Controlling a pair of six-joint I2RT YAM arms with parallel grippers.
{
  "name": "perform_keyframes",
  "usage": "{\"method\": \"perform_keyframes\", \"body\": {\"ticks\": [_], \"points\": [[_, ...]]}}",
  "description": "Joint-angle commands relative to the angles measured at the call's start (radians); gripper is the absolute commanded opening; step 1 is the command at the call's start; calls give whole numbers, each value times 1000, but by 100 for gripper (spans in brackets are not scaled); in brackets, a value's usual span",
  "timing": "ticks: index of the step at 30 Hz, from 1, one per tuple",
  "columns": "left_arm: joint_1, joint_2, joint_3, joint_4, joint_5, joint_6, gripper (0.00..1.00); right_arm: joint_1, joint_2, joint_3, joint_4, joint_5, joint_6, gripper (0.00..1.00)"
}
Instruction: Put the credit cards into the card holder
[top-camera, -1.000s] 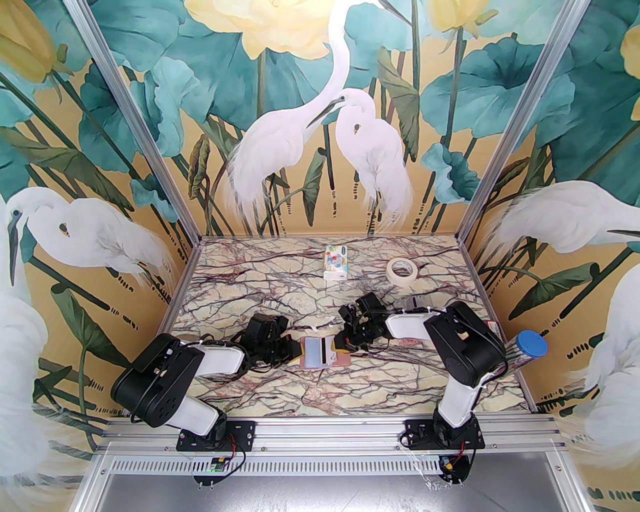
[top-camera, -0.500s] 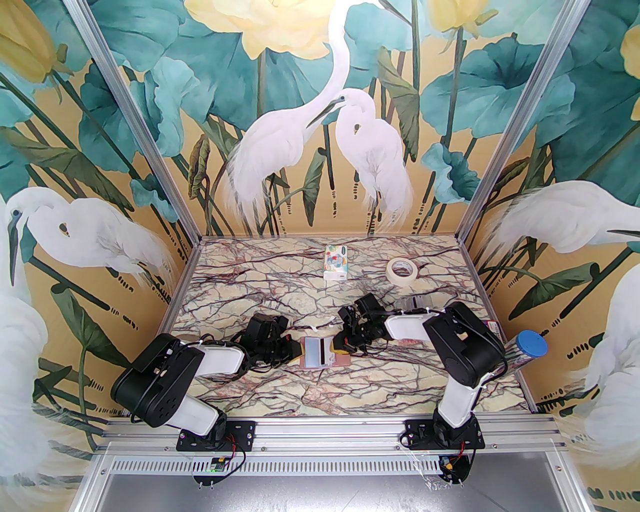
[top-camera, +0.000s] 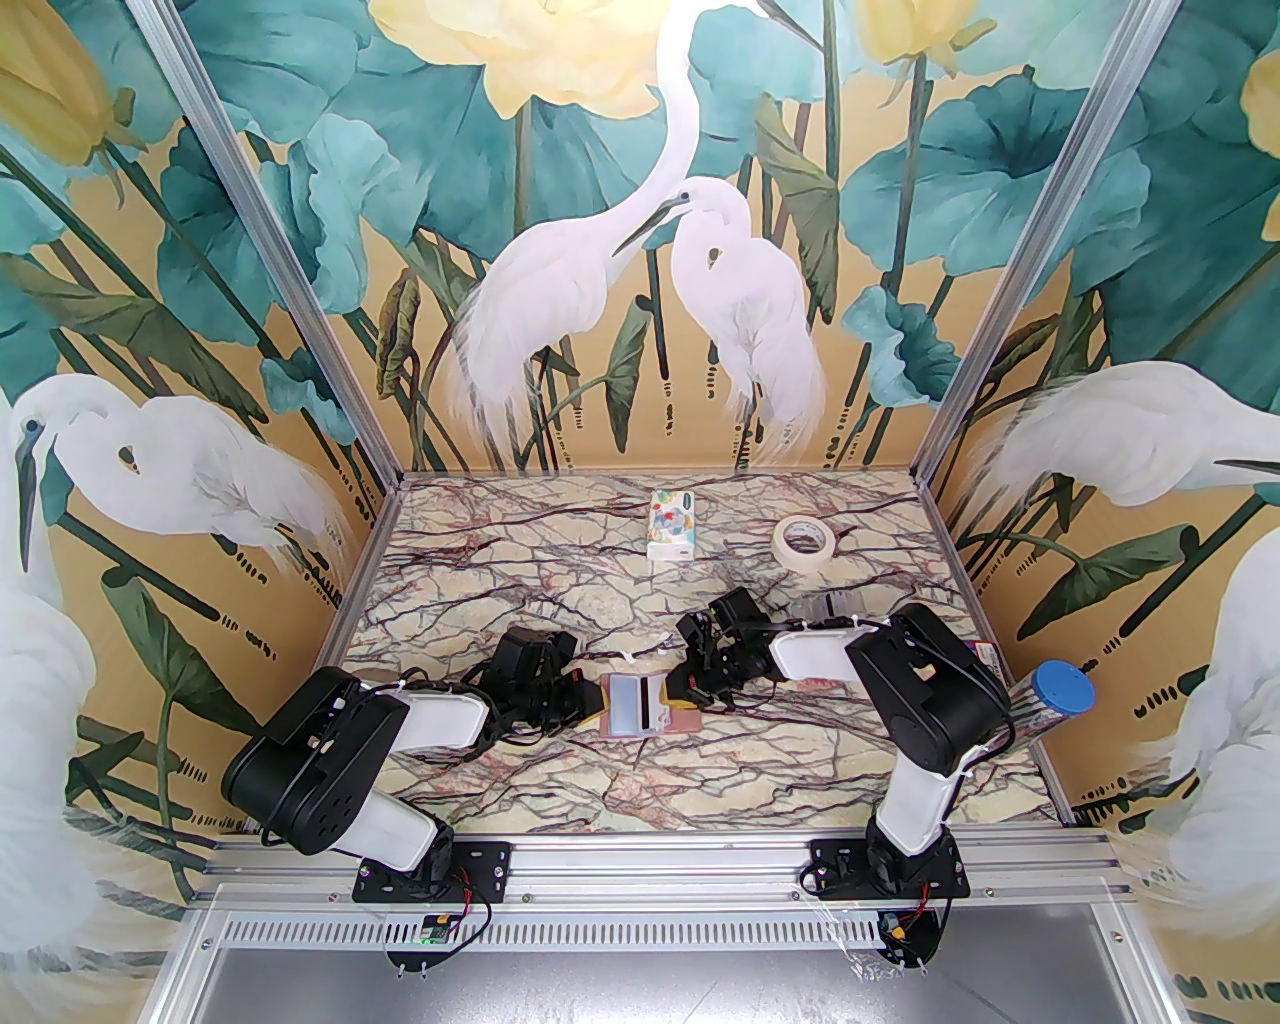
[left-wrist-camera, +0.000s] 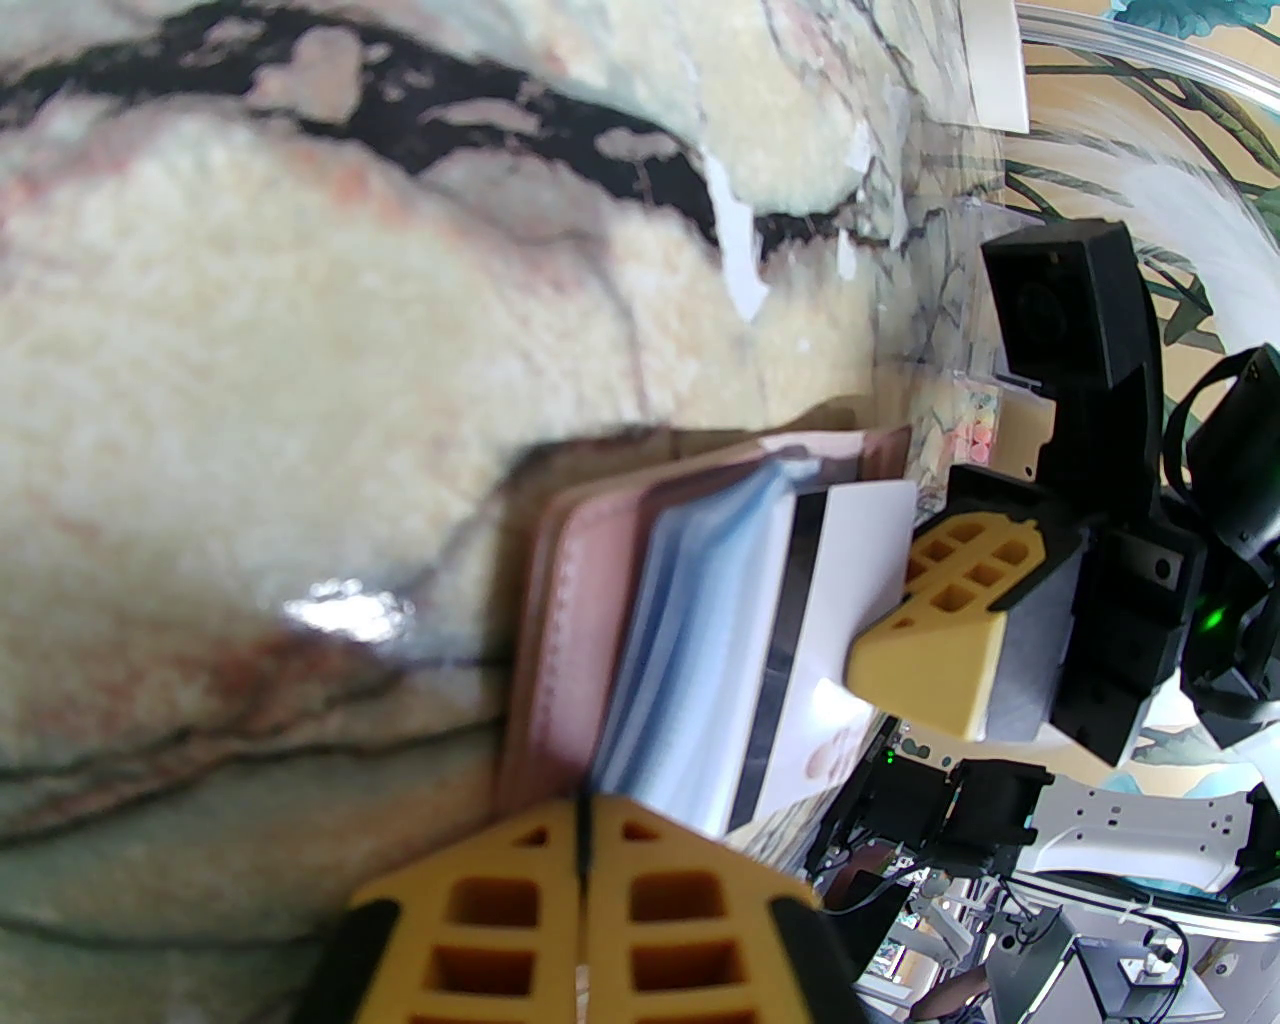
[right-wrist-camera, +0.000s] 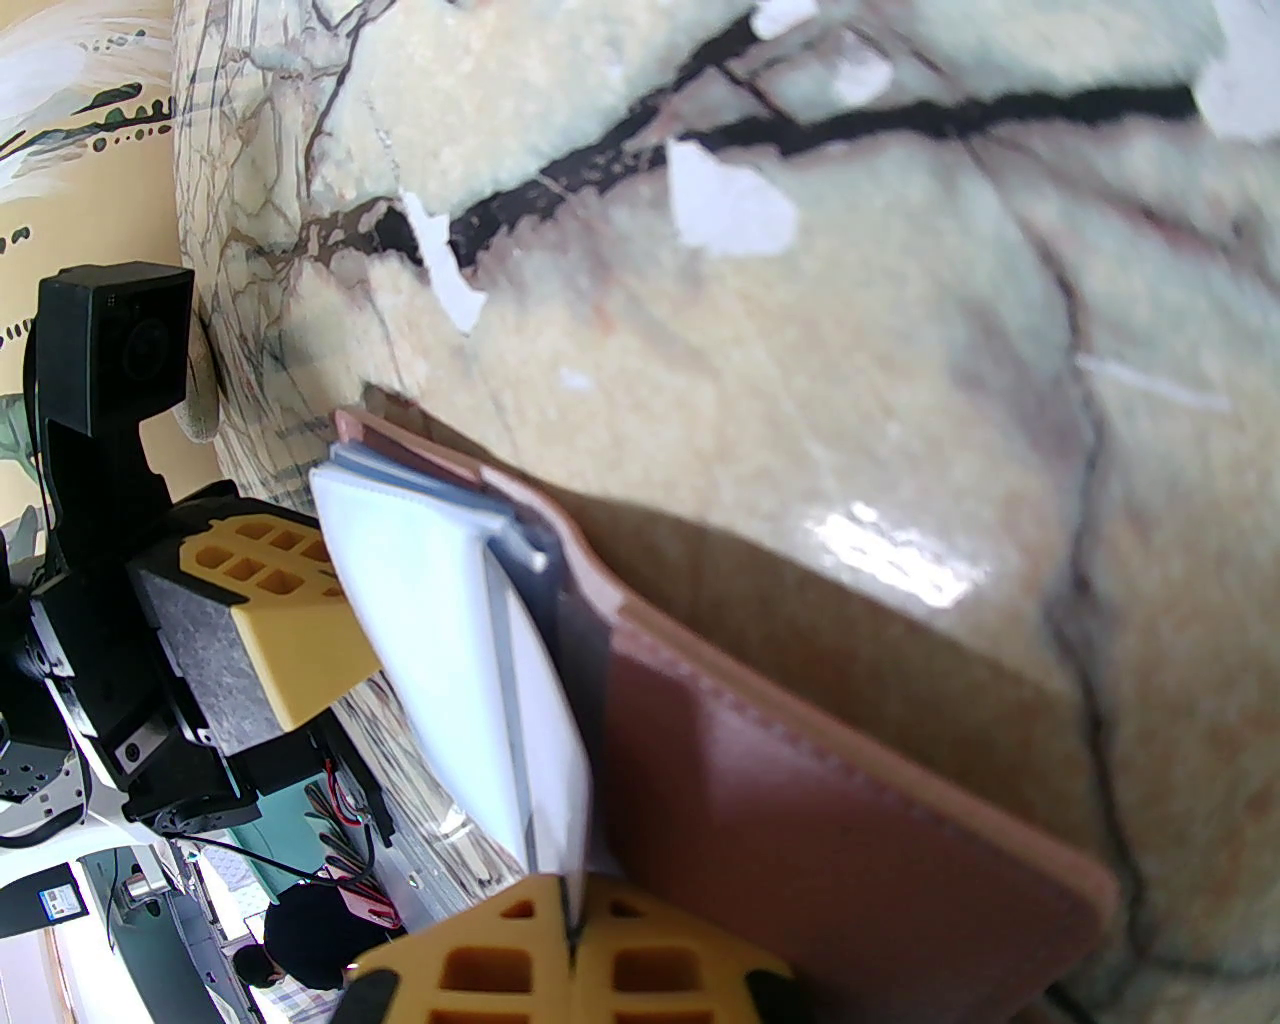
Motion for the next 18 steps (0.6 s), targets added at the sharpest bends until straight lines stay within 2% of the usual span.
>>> {"method": "perform_keyframes", "body": {"ticks": [1, 11, 18], "points": [[-23, 61, -30, -116, -104, 22, 4, 16, 35, -14, -21, 54, 11, 8], [-21, 59, -31, -119, -104, 22, 4, 22, 28, 12, -69, 76, -5, 13], [-23, 55, -29, -123, -106, 21, 4, 24, -4, 33, -127, 104, -34, 37]]}}
